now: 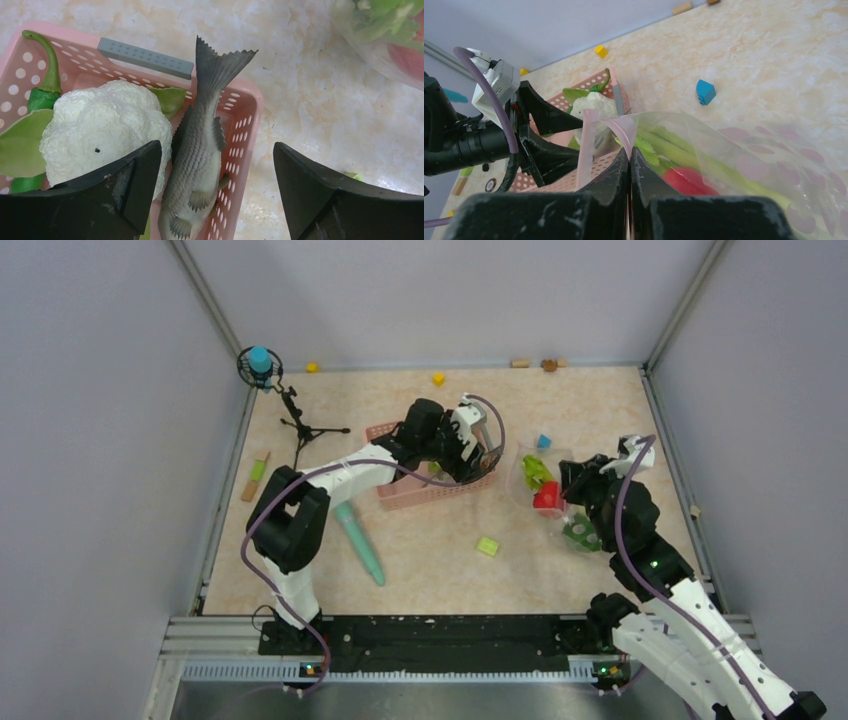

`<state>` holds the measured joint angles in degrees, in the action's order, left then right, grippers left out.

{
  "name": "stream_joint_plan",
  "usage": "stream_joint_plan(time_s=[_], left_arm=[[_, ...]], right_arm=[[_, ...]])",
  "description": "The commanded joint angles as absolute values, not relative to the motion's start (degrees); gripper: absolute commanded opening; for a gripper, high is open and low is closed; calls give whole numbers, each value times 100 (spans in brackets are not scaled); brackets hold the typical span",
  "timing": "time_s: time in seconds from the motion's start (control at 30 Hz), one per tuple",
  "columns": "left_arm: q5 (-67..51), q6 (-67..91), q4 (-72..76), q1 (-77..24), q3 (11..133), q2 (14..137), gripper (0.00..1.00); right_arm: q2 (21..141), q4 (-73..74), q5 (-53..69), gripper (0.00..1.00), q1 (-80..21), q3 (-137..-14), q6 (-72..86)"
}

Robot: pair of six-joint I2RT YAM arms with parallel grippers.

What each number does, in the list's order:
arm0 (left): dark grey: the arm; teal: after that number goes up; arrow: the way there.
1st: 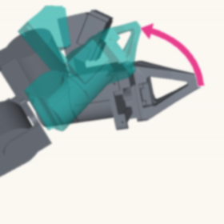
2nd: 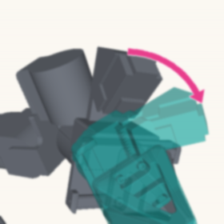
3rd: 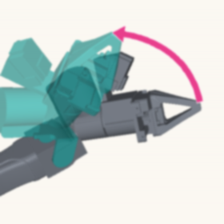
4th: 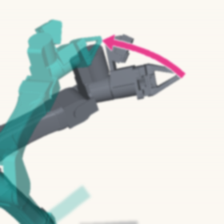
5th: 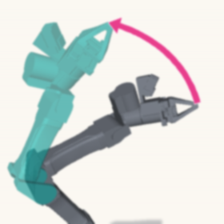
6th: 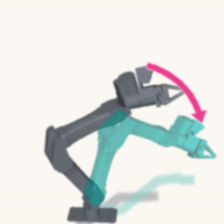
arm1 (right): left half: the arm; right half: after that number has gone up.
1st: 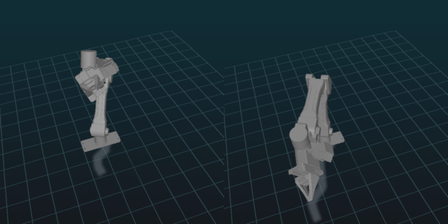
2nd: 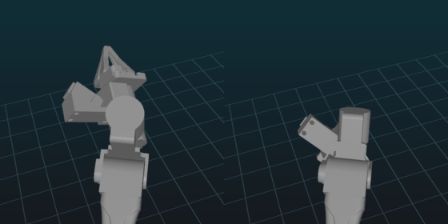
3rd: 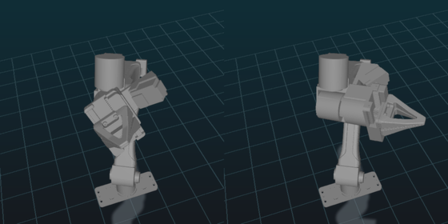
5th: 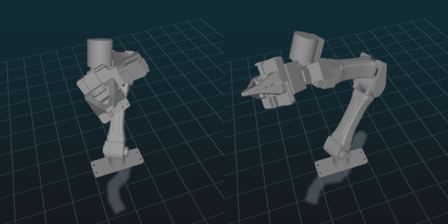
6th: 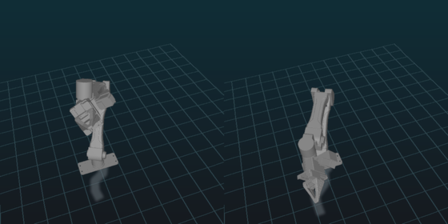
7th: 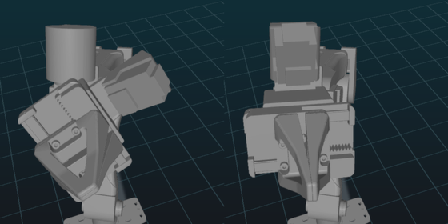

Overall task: Place the food in the zip-top bag and seal the zipper
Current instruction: Pick up the fake fish from the bin.

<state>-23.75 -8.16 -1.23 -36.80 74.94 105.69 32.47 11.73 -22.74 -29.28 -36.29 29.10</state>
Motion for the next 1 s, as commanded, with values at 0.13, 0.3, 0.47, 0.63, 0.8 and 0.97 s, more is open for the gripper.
stream_joint_plan(time_s=[0.13, 0.3, 0.47, 0.63, 0.8, 0.97], left_arm=[[-2462, -887, 399, -3709, 7907, 10860, 85], [-2497, -941, 396, -3759, 8044, 11075, 85], [-2309, -1001, 342, -3831, 8267, 11276, 83], [-2019, -945, 417, -3844, 8479, 11467, 77], [-1870, -896, 365, -3841, 8689, 11677, 65], [-1776, -911, 462, -3838, 8607, 11638, 43]], right_arm=[[3245, 971, -2399, 0, -2887, -3762, 2867], [3251, 975, -2421, 0, -2887, -3762, 2857], [3276, 970, -2440, 0, -2884, -3763, 2857], [3284, 974, -2421, 0, -2890, -3763, 2861], [3276, 972, -2404, 0, -2887, -3767, 2861], [3276, 970, -2384, 0, -2883, -3762, 2876]])
